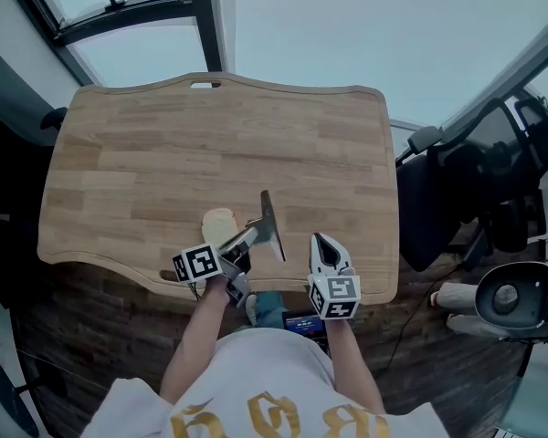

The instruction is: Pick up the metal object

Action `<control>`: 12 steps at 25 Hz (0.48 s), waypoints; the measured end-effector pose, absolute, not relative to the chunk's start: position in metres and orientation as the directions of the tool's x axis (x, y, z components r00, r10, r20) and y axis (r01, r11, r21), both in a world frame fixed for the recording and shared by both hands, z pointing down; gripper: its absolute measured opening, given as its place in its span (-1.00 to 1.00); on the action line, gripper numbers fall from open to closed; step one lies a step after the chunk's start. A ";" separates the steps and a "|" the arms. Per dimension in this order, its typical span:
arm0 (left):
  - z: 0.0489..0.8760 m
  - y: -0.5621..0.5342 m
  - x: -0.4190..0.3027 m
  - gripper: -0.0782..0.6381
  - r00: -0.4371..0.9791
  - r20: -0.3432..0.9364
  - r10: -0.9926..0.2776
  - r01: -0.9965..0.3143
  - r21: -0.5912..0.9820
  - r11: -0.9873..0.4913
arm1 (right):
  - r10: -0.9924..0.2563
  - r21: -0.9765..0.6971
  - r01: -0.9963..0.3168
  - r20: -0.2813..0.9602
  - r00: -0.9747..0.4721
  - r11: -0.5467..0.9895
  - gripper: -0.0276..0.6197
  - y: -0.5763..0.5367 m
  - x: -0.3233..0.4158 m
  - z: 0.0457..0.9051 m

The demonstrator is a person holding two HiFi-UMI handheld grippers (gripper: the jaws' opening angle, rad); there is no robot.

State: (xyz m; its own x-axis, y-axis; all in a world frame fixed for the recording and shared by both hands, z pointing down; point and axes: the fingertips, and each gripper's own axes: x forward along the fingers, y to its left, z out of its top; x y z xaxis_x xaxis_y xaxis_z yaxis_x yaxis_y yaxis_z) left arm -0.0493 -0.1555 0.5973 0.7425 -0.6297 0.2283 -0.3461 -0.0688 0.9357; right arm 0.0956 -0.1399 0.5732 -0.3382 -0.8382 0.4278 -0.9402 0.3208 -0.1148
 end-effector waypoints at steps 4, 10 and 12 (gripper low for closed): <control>0.577 -0.151 -0.050 -0.67 0.744 0.180 -0.643 -0.312 0.945 -0.096 | -0.848 -0.104 -0.939 0.407 -0.341 0.328 -0.88 -0.134 0.094 0.561; 0.556 -0.145 -0.049 -0.67 0.745 0.133 -0.653 -0.288 0.948 -0.136 | -0.860 -0.088 -0.937 0.374 -0.346 0.338 -0.88 -0.129 0.092 0.545; 0.551 -0.141 -0.049 -0.67 0.747 0.123 -0.654 -0.284 0.948 -0.146 | -0.863 -0.086 -0.936 0.365 -0.349 0.342 -0.88 -0.125 0.091 0.542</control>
